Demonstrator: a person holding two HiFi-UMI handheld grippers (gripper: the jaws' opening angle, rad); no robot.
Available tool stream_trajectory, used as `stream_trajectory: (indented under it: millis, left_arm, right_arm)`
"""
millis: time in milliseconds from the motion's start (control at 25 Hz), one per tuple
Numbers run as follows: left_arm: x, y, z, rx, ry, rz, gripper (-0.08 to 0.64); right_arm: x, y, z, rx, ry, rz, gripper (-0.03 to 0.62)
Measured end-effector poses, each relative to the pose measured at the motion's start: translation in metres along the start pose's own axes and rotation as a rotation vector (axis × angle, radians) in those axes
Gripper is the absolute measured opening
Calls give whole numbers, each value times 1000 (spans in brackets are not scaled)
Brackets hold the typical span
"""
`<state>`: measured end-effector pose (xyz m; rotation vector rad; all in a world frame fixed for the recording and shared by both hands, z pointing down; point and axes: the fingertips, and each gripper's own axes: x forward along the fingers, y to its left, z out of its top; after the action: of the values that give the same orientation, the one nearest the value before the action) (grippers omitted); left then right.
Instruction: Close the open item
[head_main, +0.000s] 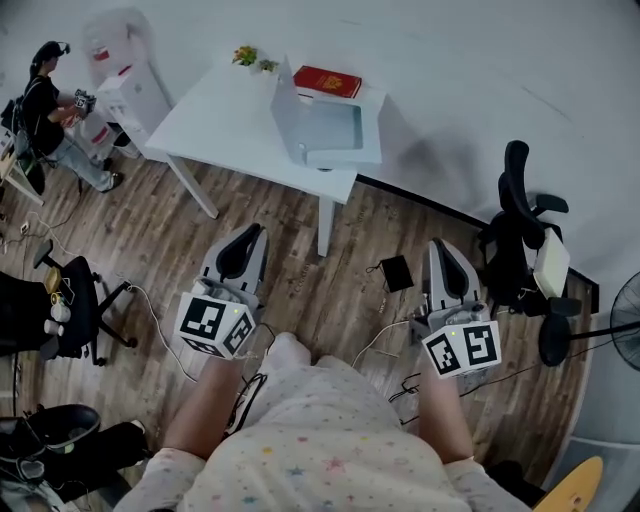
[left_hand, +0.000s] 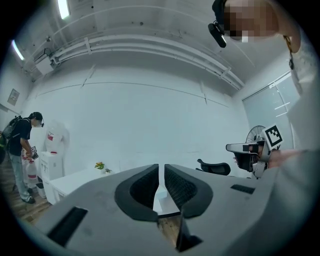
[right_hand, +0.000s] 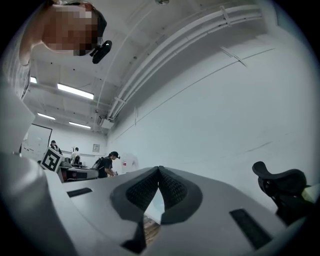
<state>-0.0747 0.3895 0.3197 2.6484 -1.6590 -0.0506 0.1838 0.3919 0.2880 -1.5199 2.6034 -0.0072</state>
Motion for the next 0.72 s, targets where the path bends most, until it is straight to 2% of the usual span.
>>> stream_trajectory:
  millis: [120,200,280,360,520,720]
  left_arm:
    - [4,-7,-6,45,53,-12,41]
    - [8,-11,-8,41,65,-27,162]
    - [12,-14,-8,7,55,-40,226]
    - [14,-12,-7,-3,39,-36,255]
    - [21,3,-6,-22,14,-19,281]
    - [48,30,-8,-43,0,-12,290]
  right_arm:
    - [2,-1,-5,10,26,8,8]
    - [4,-3,-9,18,45,15,96]
    - [7,-6,-12,27,52,16,190]
    - [12,-11,-15,41,52,8,243]
    - [29,-18,-18,49,56,2,307]
    - [64,-20,-23,65,55,21,333]
